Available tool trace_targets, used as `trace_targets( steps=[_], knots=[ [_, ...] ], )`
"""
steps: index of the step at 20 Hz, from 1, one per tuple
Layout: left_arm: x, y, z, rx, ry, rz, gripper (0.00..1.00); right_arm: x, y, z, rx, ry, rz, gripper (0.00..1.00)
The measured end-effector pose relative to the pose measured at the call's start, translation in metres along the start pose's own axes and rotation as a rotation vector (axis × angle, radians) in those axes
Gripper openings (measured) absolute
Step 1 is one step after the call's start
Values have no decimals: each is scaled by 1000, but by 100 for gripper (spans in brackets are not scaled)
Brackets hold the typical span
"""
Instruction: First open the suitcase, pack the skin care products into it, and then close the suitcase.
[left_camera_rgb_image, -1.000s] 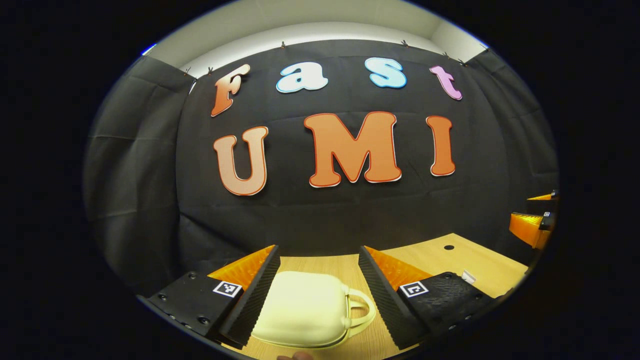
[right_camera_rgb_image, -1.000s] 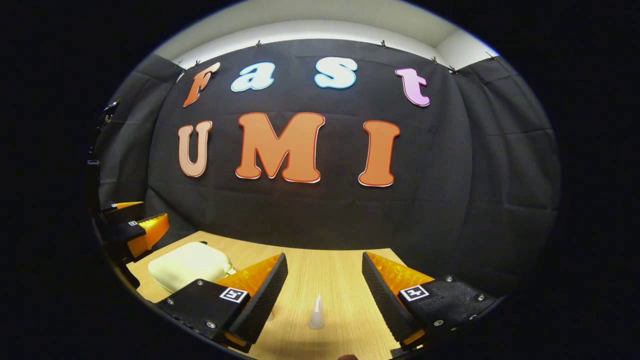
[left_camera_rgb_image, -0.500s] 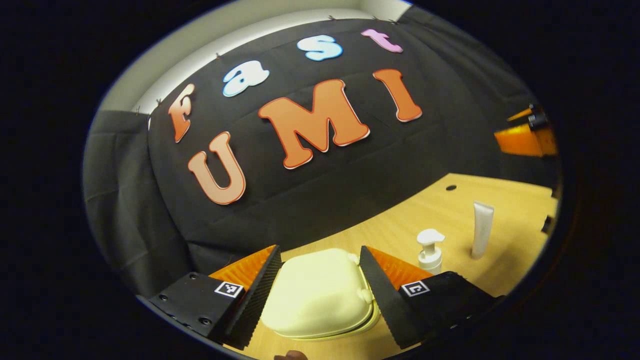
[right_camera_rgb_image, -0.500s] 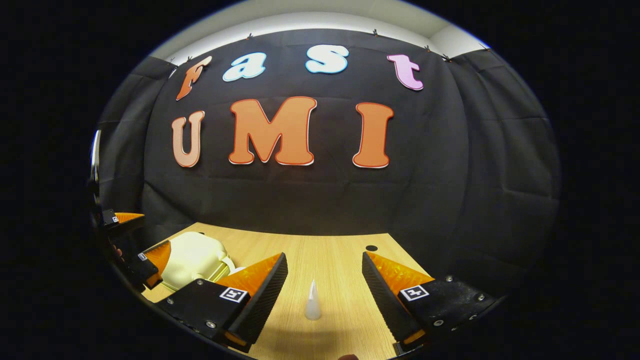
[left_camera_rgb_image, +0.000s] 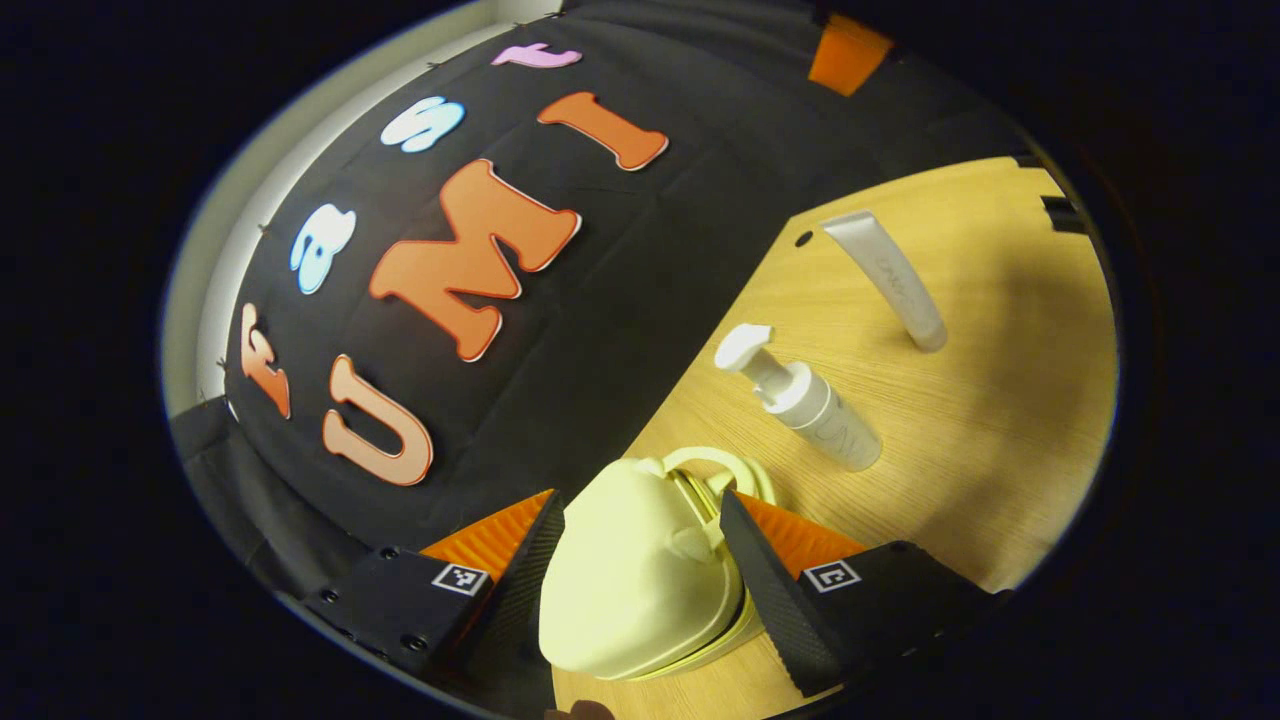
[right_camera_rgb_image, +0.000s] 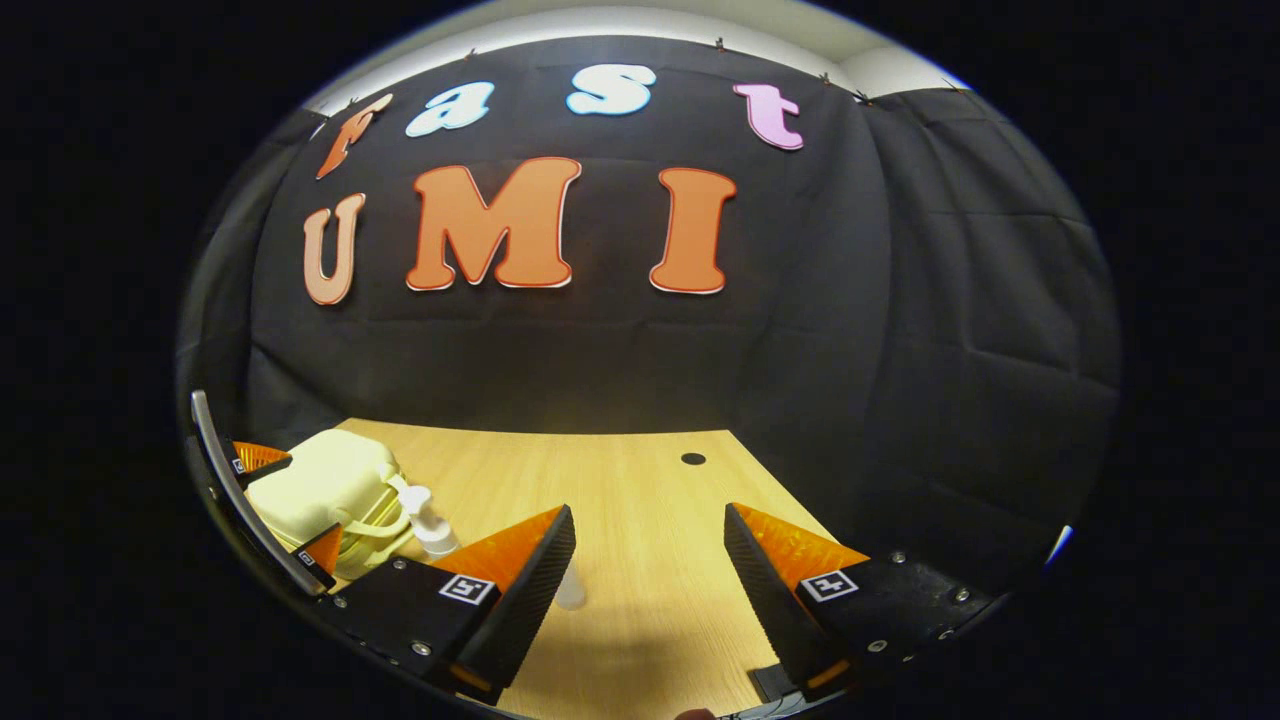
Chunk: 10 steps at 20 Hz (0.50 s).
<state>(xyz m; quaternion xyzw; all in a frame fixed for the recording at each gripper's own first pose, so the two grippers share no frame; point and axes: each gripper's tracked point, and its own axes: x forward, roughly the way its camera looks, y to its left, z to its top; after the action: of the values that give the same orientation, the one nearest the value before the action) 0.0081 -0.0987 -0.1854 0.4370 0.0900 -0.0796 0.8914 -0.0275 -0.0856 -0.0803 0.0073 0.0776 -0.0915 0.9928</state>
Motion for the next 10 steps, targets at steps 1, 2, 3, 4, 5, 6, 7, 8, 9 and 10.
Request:
trace_targets(
  steps=[1,2,3,4,5,6,7,8,9,10],
  knots=[
    [6,-9,-4,24,33,-12,98,0,-6,-4,7,9,-13,95],
    [13,-13,-8,43,52,-18,98,-1,-13,-7,13,15,-26,95],
    [20,-17,-7,62,63,-18,99,0,-16,-8,16,20,-40,95],
    [26,-17,-10,85,79,-17,99,-1,-20,-11,16,26,-53,95],
    [31,-20,-11,108,88,-22,98,-2,-28,-16,17,34,-65,95],
    [39,-24,-15,126,101,-28,98,-4,-35,-21,18,43,-76,95],
    [47,-29,-20,142,121,-40,98,-6,-40,-24,22,53,-85,95],
    [52,-33,-25,157,134,-51,98,-7,-44,-27,28,61,-95,95],
    [58,-37,-28,180,145,-55,99,-7,-47,-29,31,66,-104,95],
    [62,-41,-30,203,149,-58,98,-8,-51,-31,33,71,-114,95]
  ],
)
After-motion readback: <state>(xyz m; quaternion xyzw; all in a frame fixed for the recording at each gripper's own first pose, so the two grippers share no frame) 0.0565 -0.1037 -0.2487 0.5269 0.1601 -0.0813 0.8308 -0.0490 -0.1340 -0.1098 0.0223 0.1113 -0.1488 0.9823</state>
